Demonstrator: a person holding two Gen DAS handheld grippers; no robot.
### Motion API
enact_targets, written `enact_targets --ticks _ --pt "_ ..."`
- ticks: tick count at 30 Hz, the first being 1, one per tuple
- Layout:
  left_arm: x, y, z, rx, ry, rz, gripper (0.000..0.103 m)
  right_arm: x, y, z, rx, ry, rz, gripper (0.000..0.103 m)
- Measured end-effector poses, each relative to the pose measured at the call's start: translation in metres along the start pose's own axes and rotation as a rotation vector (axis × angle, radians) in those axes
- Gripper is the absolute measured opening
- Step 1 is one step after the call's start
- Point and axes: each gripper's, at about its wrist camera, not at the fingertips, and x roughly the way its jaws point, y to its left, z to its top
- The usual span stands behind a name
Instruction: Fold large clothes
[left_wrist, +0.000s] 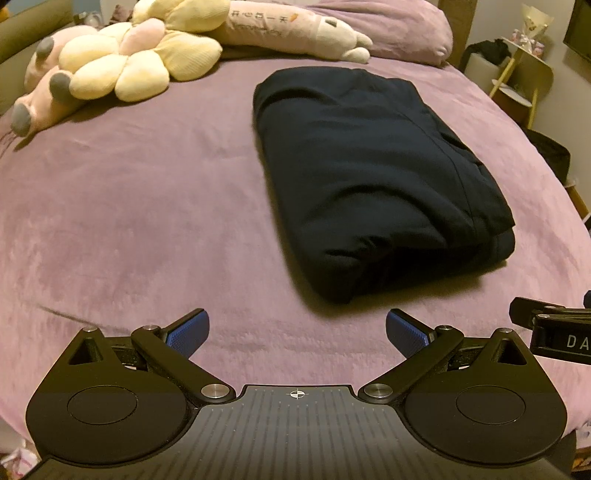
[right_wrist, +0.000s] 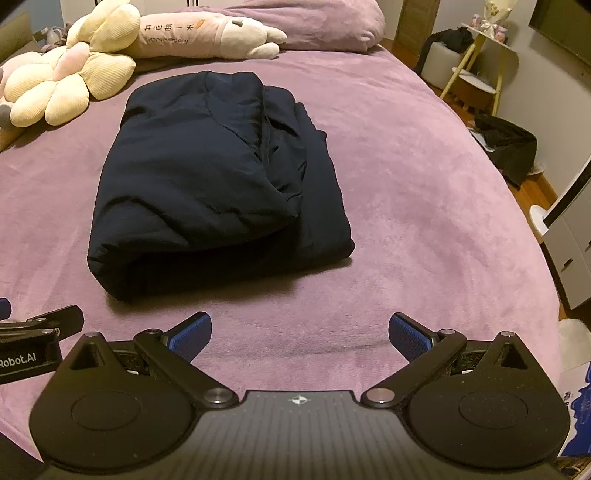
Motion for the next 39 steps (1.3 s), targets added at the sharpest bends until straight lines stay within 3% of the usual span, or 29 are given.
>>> enact_targets --ticks 39 --pt "0.0007 -0.0031 -0.0027 0.018 -0.004 -0.001 0.103 -0.0040 0.0040 -0.0029 0.015 -0.009 0.016 0.102"
